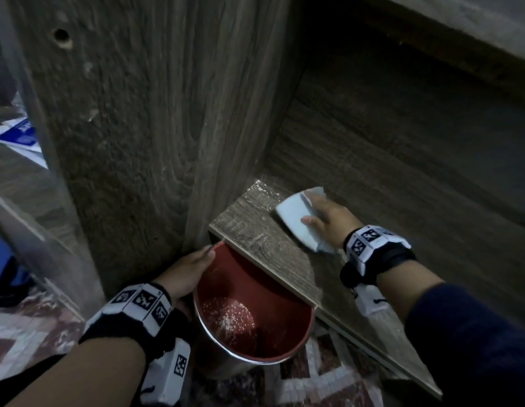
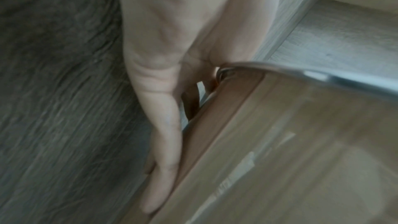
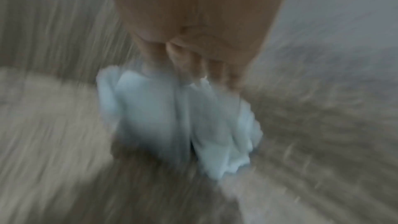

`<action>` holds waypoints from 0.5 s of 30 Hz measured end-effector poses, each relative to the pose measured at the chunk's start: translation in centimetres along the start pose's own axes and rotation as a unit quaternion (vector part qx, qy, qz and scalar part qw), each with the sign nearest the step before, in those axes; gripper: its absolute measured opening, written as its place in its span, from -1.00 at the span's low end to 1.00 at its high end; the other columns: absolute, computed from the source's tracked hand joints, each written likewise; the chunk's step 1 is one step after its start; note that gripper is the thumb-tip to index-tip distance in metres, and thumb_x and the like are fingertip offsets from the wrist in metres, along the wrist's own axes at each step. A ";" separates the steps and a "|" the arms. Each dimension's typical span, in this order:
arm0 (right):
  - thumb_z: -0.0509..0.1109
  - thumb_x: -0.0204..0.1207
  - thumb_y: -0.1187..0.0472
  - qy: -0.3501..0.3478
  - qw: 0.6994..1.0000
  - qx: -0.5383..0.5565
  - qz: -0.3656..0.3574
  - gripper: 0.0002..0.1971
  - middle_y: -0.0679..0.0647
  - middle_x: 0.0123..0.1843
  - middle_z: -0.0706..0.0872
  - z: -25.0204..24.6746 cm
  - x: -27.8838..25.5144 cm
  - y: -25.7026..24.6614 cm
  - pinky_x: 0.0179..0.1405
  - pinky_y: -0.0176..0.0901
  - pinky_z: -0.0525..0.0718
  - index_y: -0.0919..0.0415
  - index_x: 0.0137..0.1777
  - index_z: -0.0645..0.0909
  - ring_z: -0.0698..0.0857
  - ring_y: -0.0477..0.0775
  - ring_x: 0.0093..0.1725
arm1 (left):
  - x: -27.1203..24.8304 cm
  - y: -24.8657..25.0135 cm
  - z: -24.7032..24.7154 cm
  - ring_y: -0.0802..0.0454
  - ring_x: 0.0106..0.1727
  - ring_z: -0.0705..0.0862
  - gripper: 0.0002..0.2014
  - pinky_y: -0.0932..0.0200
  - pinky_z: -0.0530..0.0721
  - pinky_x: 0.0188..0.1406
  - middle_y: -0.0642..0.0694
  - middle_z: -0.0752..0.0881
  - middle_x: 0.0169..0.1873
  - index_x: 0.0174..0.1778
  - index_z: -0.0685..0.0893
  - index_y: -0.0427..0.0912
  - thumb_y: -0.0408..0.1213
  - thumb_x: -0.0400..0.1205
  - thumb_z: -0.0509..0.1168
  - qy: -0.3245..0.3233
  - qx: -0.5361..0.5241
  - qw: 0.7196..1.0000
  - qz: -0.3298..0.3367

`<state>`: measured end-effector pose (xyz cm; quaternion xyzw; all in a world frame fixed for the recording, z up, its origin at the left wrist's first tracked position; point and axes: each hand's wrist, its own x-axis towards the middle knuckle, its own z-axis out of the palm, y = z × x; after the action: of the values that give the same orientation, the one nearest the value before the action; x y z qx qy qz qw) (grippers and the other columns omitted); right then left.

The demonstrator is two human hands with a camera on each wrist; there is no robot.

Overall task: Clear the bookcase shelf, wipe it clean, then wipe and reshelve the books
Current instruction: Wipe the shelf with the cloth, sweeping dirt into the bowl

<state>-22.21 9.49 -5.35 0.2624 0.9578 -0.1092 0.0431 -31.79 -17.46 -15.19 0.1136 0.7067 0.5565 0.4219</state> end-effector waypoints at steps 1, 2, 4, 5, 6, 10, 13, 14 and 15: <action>0.23 0.66 -0.10 -0.019 0.998 -0.043 0.047 -0.44 0.17 0.60 0.36 1.0 0.7 -0.1 0.47 0.00 0.40 0.04 0.61 0.27 0.42 0.21 0.52 | 0.1 0.0 0.0 -0.02 -0.01 0.72 -0.76 0.09 0.68 -0.29 -0.02 0.74 0.13 0.29 0.53 0.31 0.02 0.77 0.05 0.002 0.003 1.000 -0.004; 0.17 0.66 -0.16 -0.036 0.993 -0.071 0.087 -0.44 0.24 0.55 0.41 2.0 1.3 -0.3 0.37 0.04 0.47 0.13 0.56 0.30 0.48 0.25 0.45 | 0.1 0.1 0.0 -0.03 -0.01 0.72 -0.77 0.09 0.69 -0.31 -0.01 0.74 0.12 0.29 0.53 0.31 0.03 0.77 0.06 0.005 0.001 1.000 -0.008; 0.05 0.66 -0.26 -0.053 0.985 -0.070 0.149 -0.32 0.36 0.59 0.29 4.0 2.0 -0.9 0.41 0.12 0.41 0.24 0.59 0.22 0.39 0.33 0.51 | 0.3 0.1 0.1 0.08 -0.08 0.70 -0.76 0.25 0.60 -0.37 -0.01 0.73 0.13 0.30 0.54 0.22 -0.04 0.78 0.07 0.007 -0.010 1.000 0.007; 0.03 0.64 -0.30 -0.046 0.982 -0.055 0.175 -0.24 0.39 0.64 0.15 4.7 2.0 -1.3 0.51 0.18 0.29 0.26 0.64 0.13 0.24 0.35 0.60 | 0.3 0.1 0.2 0.16 -0.13 0.67 -0.76 0.30 0.56 -0.37 -0.01 0.72 0.12 0.30 0.55 0.18 -0.08 0.79 0.07 0.009 -0.010 1.000 0.015; 0.03 0.62 -0.32 -0.034 0.979 -0.041 0.198 -0.19 0.39 0.68 0.02 5.4 2.3 -1.5 0.59 0.23 0.14 0.25 0.67 0.04 0.09 0.36 0.65 | 0.4 0.1 0.3 0.21 -0.14 0.66 -0.76 0.30 0.55 -0.35 0.00 0.71 0.11 0.30 0.55 0.16 -0.11 0.79 0.07 0.010 -0.015 1.000 0.018; 0.00 0.59 -0.39 -0.027 0.956 -0.084 0.279 -0.12 0.37 0.70 -0.10 6.9 3.8 -2.8 0.64 0.22 -0.18 0.19 0.71 -0.07 -0.11 0.35 0.69 | 0.7 -0.3 0.0 0.05 0.11 0.71 -0.69 0.04 0.69 0.09 0.00 0.74 0.18 0.39 0.58 0.20 -0.03 0.77 0.09 -0.001 -0.017 1.000 0.000; -0.07 0.62 -0.36 -0.029 0.944 -0.177 0.276 -0.18 0.37 0.69 0.07 5.7 3.7 -4.6 0.62 0.30 -0.06 0.22 0.70 0.02 0.06 0.37 0.67 | 0.7 -0.4 -0.2 0.00 0.15 0.71 -0.71 -0.07 0.71 0.11 0.02 0.74 0.20 0.36 0.59 0.24 0.00 0.77 0.08 -0.010 -0.013 1.000 -0.006; -0.07 0.64 -0.32 -0.034 0.945 -0.194 0.261 -0.23 0.33 0.66 0.20 5.7 4.0 -4.7 0.58 0.35 0.06 0.22 0.67 0.12 0.18 0.37 0.63 | 0.6 -0.3 -0.2 0.02 0.14 0.71 -0.72 0.01 0.71 0.08 0.00 0.73 0.20 0.33 0.59 0.23 -0.02 0.77 0.08 -0.010 -0.016 1.000 0.000; -0.08 0.65 -0.30 -0.042 0.948 -0.198 0.244 -0.28 0.29 0.61 0.33 5.6 4.1 -4.7 0.51 0.39 0.16 0.21 0.62 0.25 0.30 0.37 0.57 | 0.7 -0.3 -0.3 0.04 0.14 0.71 -0.73 0.07 0.69 0.08 -0.01 0.73 0.20 0.32 0.60 0.21 -0.05 0.78 0.08 -0.009 -0.020 1.000 0.004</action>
<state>-28.03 6.29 -10.49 0.4696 0.8641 0.0851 0.1600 -32.32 -17.29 -15.74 0.1129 0.6913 0.5713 0.4277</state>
